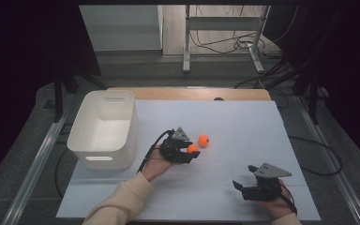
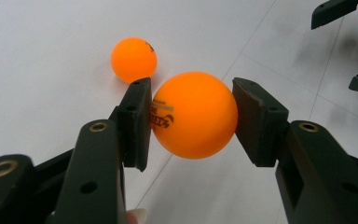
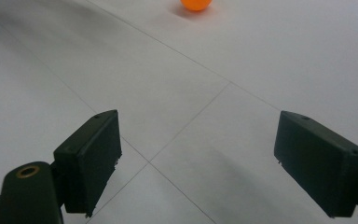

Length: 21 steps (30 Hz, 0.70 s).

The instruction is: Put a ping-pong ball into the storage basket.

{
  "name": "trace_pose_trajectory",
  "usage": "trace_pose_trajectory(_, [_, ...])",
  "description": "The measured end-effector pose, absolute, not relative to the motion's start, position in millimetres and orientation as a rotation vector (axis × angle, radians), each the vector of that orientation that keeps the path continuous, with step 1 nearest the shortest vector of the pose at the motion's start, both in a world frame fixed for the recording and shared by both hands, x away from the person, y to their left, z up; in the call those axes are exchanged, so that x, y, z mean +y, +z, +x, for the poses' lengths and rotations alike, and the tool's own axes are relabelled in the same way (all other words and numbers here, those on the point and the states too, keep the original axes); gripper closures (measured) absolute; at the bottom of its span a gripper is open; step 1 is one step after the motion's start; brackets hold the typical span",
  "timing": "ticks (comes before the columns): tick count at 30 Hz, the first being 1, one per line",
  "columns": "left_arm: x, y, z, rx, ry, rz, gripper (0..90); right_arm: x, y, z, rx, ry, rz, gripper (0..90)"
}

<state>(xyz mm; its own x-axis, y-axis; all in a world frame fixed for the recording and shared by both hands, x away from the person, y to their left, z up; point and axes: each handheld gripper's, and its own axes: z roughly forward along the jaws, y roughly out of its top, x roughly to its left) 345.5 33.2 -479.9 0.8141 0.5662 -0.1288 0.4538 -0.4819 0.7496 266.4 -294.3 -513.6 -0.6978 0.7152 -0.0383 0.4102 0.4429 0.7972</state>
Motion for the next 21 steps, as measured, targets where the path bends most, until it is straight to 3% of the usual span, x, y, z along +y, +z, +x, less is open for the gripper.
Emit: trace_pose_trajectory(21, [37.6,-475.6,345.8,0.759,0.19,2.134,50.2,-294.1,-513.8,266.3,2.327,1.13,0.952,15.4])
